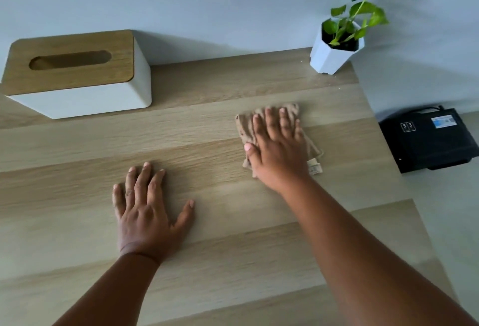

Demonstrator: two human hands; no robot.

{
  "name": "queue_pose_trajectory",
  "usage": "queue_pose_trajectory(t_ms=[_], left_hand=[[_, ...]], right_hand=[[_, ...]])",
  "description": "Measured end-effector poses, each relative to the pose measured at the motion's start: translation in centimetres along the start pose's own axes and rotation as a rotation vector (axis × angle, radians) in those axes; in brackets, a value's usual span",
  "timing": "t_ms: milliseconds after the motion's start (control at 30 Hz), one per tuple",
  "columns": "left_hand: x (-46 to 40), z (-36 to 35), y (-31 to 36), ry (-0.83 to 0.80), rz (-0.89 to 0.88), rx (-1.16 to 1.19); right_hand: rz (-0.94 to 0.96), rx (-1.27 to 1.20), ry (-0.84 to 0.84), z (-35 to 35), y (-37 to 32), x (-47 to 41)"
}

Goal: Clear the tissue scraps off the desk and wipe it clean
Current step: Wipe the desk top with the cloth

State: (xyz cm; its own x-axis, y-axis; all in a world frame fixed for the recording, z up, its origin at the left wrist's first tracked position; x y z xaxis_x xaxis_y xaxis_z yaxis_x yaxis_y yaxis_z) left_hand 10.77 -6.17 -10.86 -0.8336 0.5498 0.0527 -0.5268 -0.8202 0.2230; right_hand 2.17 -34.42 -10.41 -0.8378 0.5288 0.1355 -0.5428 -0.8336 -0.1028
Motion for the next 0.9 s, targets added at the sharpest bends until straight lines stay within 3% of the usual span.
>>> queue_pose_trajectory(t_ms=[167, 333, 633, 767, 900], left_hand=[[0.1, -0.1, -0.1, 0.023, -0.005, 0.0], [0.1, -0.2, -0.1, 0.042, -0.002, 0.007], [0.0, -0.9, -0.4, 0.082, -0.018, -0.017], [0.0, -0.8, -0.4, 0.072, -0.019, -0.024], [0.0, -0.5, -0.3, 0.073, -0.024, -0.012]], right_hand=[[0.159, 0.042, 0.044, -1.4, 3.2, 8.0], [-0.065, 0.089, -0.001, -0.8, 10.8, 10.7], [-0.526, -0.052, 0.039, 1.6, 12.3, -2.4], [-0.619, -0.092, 0.042, 2.3, 10.0, -7.3], [-0.592, -0.129, 0.041, 2.4, 6.9, -9.6]])
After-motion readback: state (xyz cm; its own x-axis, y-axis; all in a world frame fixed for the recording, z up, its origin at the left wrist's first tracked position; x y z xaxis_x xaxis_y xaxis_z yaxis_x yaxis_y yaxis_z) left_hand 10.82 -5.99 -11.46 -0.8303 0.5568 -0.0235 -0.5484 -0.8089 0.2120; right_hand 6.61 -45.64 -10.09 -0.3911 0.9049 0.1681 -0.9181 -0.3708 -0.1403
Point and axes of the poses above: each hand's wrist, its own x-axis away from the middle knuckle, its own z-axis out of the back of the hand, y = z × x, the point moved 1 cm from there along -x, towards the middle knuckle, and after that the axes turned 1 degree about -x, right-handed, at the moved point
